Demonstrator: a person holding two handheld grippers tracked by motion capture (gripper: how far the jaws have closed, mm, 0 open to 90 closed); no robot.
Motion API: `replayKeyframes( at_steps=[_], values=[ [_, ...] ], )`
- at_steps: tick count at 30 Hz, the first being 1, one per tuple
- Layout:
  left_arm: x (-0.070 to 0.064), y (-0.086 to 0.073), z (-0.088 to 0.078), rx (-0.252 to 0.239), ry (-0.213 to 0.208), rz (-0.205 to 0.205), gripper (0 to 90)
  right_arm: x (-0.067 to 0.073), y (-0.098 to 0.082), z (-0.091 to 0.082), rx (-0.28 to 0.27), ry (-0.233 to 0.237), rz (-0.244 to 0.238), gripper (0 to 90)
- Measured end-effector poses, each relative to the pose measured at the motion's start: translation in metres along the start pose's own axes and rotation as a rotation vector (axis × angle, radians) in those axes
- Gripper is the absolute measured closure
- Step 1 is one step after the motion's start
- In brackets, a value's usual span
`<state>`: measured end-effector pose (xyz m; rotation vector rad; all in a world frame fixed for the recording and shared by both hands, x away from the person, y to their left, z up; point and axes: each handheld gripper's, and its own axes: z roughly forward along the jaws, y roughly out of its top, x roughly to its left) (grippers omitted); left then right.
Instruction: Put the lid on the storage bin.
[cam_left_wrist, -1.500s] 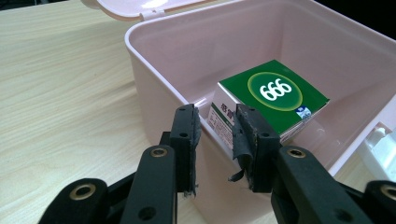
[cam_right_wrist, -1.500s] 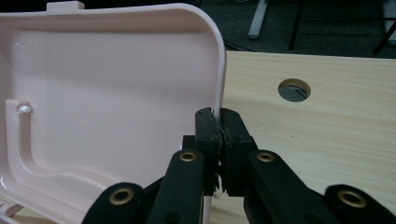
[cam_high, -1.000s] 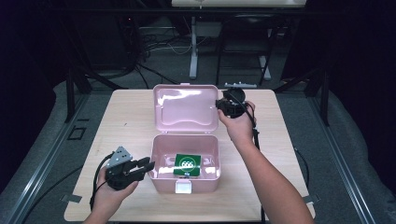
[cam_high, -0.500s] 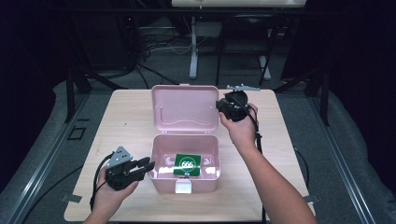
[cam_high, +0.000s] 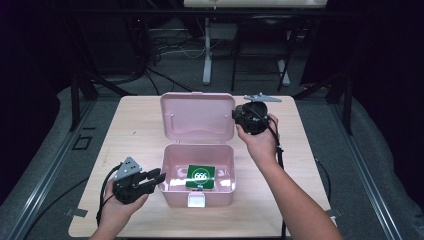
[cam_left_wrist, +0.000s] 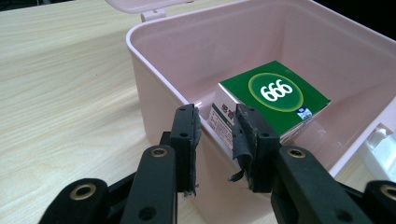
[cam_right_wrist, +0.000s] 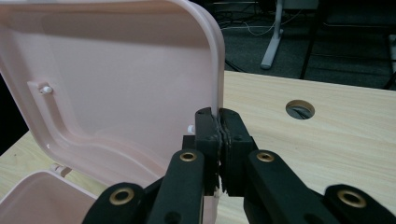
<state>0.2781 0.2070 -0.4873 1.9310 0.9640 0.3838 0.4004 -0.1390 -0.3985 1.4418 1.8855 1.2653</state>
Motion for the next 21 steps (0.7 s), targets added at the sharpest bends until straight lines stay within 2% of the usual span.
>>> replayKeyframes(
  at_steps=[15,21],
  values=[
    [0.000,0.000,0.000,0.000,0.001,-0.001,69.7,0.006,-0.005,-0.012,-0.013,-0.002,-0.039,87.4],
    [0.000,0.000,0.000,0.001,0.001,-0.001,69.7,0.006,-0.009,-0.016,-0.030,0.008,-0.040,87.0]
  ],
)
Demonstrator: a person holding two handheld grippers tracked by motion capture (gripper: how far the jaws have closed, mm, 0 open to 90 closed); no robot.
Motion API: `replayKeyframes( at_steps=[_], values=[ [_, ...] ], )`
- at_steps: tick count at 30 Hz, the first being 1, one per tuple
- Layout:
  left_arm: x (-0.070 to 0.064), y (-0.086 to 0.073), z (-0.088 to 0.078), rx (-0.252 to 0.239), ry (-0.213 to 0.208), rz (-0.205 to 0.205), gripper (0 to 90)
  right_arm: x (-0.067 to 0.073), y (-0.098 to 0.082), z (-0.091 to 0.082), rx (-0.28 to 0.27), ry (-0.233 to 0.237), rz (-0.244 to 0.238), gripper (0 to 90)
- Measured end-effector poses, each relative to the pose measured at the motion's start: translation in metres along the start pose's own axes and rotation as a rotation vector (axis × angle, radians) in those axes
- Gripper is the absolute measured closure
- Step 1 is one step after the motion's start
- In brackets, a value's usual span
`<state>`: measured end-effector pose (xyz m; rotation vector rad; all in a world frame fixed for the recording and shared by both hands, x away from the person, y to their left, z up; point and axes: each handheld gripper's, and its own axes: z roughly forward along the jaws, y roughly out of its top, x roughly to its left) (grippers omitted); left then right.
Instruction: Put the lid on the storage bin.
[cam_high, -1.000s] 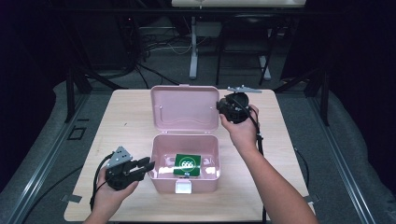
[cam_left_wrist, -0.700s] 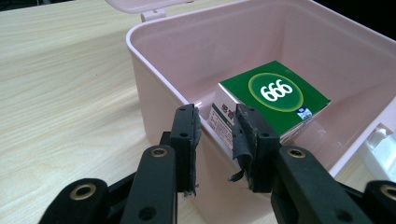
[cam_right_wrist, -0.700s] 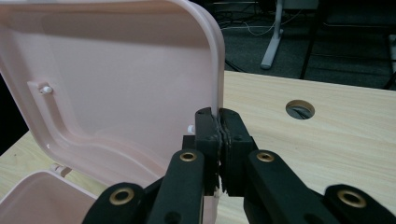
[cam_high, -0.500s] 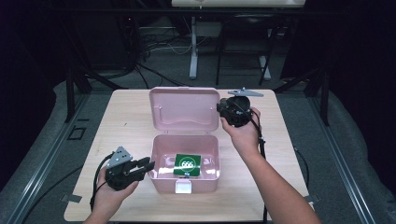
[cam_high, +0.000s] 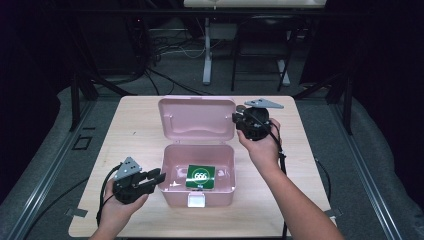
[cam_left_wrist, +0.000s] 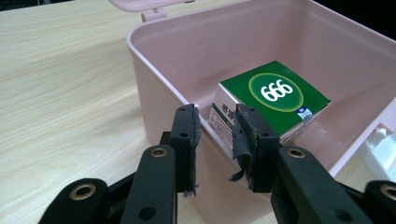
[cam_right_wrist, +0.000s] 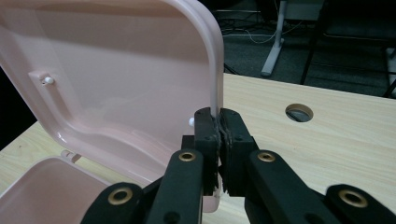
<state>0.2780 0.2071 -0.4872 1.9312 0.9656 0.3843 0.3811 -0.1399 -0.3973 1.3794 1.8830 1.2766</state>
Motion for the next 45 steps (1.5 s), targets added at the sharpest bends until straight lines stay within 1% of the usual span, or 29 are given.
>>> replayKeyframes(
  at_steps=[1,6,7,11,18,23,28,33,35,39,42,45],
  values=[
    [0.000,0.000,0.000,-0.006,0.001,-0.001,69.7,0.000,-0.001,-0.001,0.000,0.001,-0.003,87.0],
    [0.000,0.000,0.000,0.000,0.001,0.000,69.7,0.003,-0.005,-0.007,-0.015,0.004,-0.021,86.8],
    [0.000,0.000,0.000,-0.007,0.001,-0.001,69.7,0.003,-0.005,-0.007,-0.015,0.004,-0.021,86.8],
    [0.000,0.000,0.000,0.000,0.000,0.000,69.7,0.003,-0.007,-0.012,-0.016,0.015,-0.014,86.4],
    [0.001,0.000,0.000,-0.005,-0.004,-0.004,69.6,0.006,-0.009,-0.018,-0.011,0.018,-0.027,86.2],
    [0.001,0.000,0.000,-0.005,-0.005,-0.006,69.7,0.005,-0.014,-0.021,-0.023,0.029,-0.020,86.0],
    [0.001,0.001,0.000,-0.004,-0.005,-0.004,69.7,0.007,-0.017,-0.024,-0.033,0.030,-0.029,85.8],
    [0.002,0.001,0.000,-0.003,-0.012,-0.004,69.8,0.007,-0.020,-0.028,-0.032,0.047,-0.011,85.4],
    [0.002,0.001,0.000,-0.003,-0.012,-0.006,69.9,0.007,-0.021,-0.029,-0.032,0.048,-0.013,85.3],
    [0.003,0.003,-0.001,-0.008,-0.016,-0.003,70.9,0.009,-0.024,-0.032,-0.041,0.046,-0.022,85.4],
    [0.004,0.007,-0.002,-0.020,-0.010,0.001,70.0,0.008,-0.026,-0.033,-0.045,0.054,-0.011,85.3],
    [0.005,0.011,-0.004,-0.027,-0.004,0.007,69.4,0.009,-0.028,-0.035,-0.047,0.053,-0.016,85.3]
  ],
)
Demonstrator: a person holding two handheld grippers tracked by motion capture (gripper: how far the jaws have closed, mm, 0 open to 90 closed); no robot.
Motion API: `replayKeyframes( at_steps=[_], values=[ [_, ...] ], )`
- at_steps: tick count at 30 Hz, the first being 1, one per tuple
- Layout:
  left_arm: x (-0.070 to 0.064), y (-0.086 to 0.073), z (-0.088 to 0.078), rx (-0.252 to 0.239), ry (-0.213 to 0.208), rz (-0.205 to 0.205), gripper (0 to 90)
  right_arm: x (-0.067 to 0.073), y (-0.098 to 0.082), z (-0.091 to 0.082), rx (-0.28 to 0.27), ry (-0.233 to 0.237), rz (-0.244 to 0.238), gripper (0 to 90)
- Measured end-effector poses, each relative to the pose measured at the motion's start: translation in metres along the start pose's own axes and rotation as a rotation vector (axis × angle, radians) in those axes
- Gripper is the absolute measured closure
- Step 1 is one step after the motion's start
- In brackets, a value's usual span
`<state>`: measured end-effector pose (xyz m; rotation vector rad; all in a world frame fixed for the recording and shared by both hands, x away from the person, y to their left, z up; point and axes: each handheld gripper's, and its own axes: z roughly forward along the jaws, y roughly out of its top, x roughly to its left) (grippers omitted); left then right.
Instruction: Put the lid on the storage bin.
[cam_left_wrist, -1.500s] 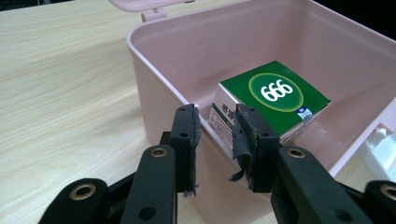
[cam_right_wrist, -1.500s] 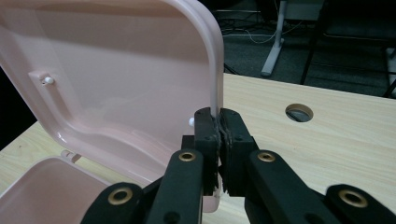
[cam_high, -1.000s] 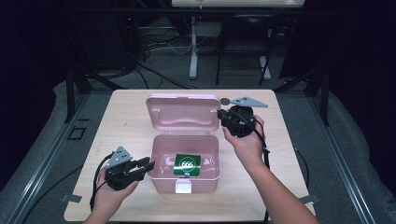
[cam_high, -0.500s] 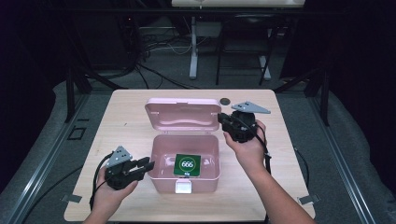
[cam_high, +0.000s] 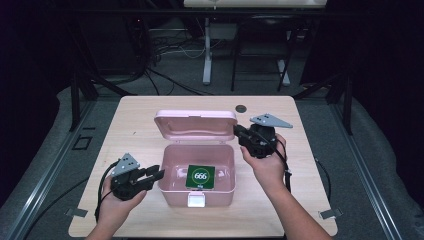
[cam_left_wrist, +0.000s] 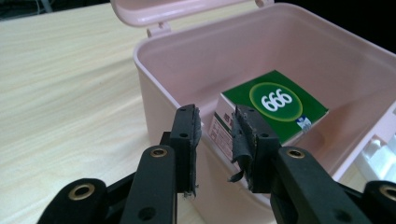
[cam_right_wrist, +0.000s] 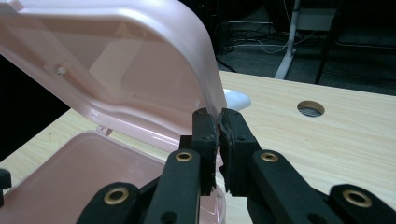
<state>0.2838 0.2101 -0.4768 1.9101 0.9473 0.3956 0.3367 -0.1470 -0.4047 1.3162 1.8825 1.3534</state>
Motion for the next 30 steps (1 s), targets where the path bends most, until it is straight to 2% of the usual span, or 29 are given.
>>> replayKeyframes(
  at_steps=[8,13,20,30],
  values=[
    [0.002,0.010,-0.003,-0.024,0.017,0.008,68.4,0.002,-0.005,-0.004,-0.007,0.007,-0.002,84.9],
    [0.005,0.022,-0.009,-0.049,0.043,0.016,67.1,0.002,-0.006,-0.007,0.000,0.018,0.000,84.4],
    [0.010,0.041,-0.015,-0.071,0.091,0.051,64.8,0.002,-0.010,-0.009,-0.005,0.026,0.004,84.1],
    [0.006,0.066,-0.019,-0.116,0.100,0.078,64.8,0.003,-0.015,-0.013,-0.010,0.036,0.007,83.5]
  ],
)
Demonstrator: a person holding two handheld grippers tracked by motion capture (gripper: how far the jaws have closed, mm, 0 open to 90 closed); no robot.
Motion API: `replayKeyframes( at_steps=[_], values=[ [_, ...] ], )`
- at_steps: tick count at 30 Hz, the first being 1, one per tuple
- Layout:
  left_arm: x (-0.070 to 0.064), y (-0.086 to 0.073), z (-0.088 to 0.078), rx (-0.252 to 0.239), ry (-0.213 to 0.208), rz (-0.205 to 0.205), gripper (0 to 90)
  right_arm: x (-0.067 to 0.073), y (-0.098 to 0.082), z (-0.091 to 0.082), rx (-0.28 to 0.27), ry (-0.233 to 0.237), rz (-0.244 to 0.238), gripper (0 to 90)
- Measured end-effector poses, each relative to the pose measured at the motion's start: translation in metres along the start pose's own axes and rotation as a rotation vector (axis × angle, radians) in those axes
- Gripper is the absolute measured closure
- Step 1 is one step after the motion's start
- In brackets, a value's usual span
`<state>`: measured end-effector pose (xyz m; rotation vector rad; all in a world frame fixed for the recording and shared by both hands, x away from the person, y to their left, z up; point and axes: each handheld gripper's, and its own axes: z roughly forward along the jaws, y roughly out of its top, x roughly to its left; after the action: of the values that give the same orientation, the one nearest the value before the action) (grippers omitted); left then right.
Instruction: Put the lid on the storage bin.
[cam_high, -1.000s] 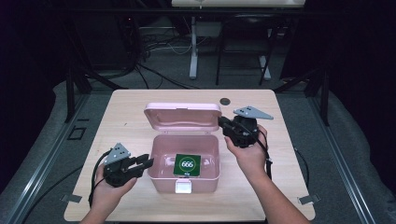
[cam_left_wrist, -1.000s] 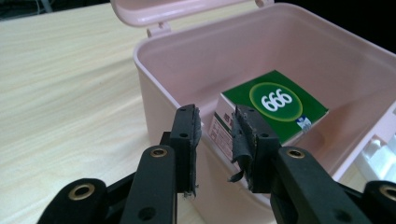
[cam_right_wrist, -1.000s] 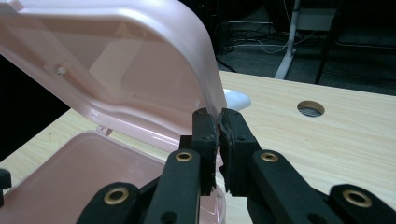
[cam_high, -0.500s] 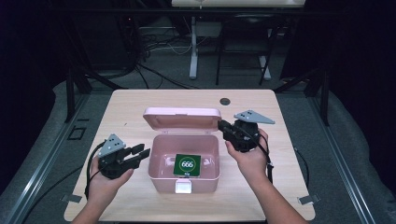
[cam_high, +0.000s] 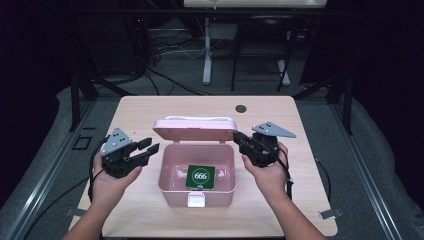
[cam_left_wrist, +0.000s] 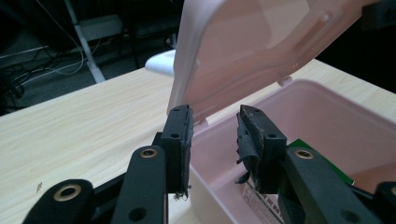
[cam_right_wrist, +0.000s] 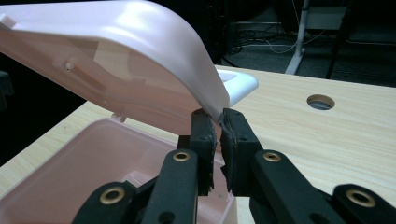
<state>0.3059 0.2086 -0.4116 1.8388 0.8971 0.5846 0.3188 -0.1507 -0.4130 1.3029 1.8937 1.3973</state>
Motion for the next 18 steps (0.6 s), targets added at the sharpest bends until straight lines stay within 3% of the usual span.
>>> replayKeyframes(
  at_steps=[8,18],
  values=[
    [-0.001,0.011,0.001,-0.016,0.027,0.000,66.2,0.000,-0.004,-0.003,0.001,0.011,0.006,83.1],
    [-0.003,0.020,-0.004,-0.043,0.027,0.004,70.3,-0.001,-0.009,-0.005,0.000,0.033,0.023,82.2]
  ],
)
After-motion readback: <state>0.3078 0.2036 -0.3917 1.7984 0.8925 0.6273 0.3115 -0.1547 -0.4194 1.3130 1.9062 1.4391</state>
